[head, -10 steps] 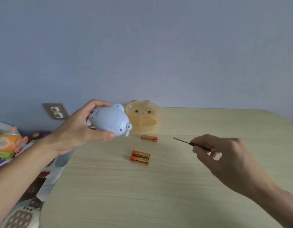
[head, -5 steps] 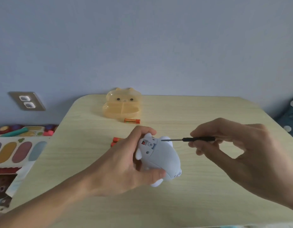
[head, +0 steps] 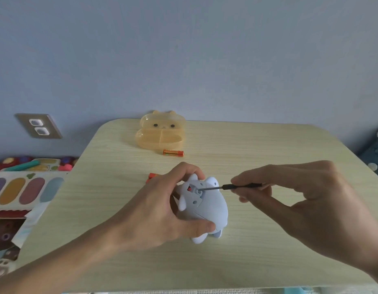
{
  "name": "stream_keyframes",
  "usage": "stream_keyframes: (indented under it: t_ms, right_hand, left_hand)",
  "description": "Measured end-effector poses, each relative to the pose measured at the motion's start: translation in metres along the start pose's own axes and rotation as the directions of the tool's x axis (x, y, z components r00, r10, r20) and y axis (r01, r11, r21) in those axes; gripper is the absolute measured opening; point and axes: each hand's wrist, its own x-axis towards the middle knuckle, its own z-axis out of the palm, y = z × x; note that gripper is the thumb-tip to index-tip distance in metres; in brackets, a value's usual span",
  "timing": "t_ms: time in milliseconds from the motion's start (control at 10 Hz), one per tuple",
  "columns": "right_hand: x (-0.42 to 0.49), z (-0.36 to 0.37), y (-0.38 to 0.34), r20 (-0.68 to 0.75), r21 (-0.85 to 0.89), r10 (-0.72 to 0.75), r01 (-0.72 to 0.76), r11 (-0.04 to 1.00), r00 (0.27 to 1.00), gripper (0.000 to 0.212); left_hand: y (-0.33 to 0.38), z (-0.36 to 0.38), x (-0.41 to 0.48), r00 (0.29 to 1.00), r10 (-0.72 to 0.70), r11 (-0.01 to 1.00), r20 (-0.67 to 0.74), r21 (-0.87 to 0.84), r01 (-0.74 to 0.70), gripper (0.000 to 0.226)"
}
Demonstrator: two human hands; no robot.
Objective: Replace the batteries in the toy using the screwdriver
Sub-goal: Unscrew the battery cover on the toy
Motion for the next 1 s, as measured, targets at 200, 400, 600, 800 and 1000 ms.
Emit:
stream_keyframes:
  t_ms: [200,400,600,800,1000]
  right_hand:
    - [0.002,-0.001,0.006,-0.059,0.009,-0.065,0.066,0.998,0.996,0.008]
    - [0.0,-0.003,0.002,-0.052,-0.079,-0.104,0.099,0.992,0.993,0.004]
    - [0.002,-0.008,-0.014,-0.078,-0.251,-0.209,0.184,0.95,0.975,0.011]
    - [0.004,0.003,-0.017,-0.108,-0.15,-0.2,0.183,0.972,0.974,0.013]
    - [0.005,0.007,-0.014,-0.235,-0.148,-0.19,0.158,0.976,0.953,0.035]
  left_hand:
    - [0.0,-0.001,0.0,1.0,0.006,1.0,0.004,-0.006,-0.006,0.064]
    - [0.0,-0.001,-0.001,1.0,0.005,1.0,-0.004,0.021,-0.005,0.065]
    - [0.001,-0.001,-0.003,1.0,0.006,0.999,-0.006,0.04,-0.006,0.066]
    - [0.002,0.001,-0.003,0.999,0.039,0.997,-0.011,0.07,-0.038,0.062]
    - [0.003,0.004,-0.004,0.999,0.028,0.997,-0.027,0.075,-0.026,0.061]
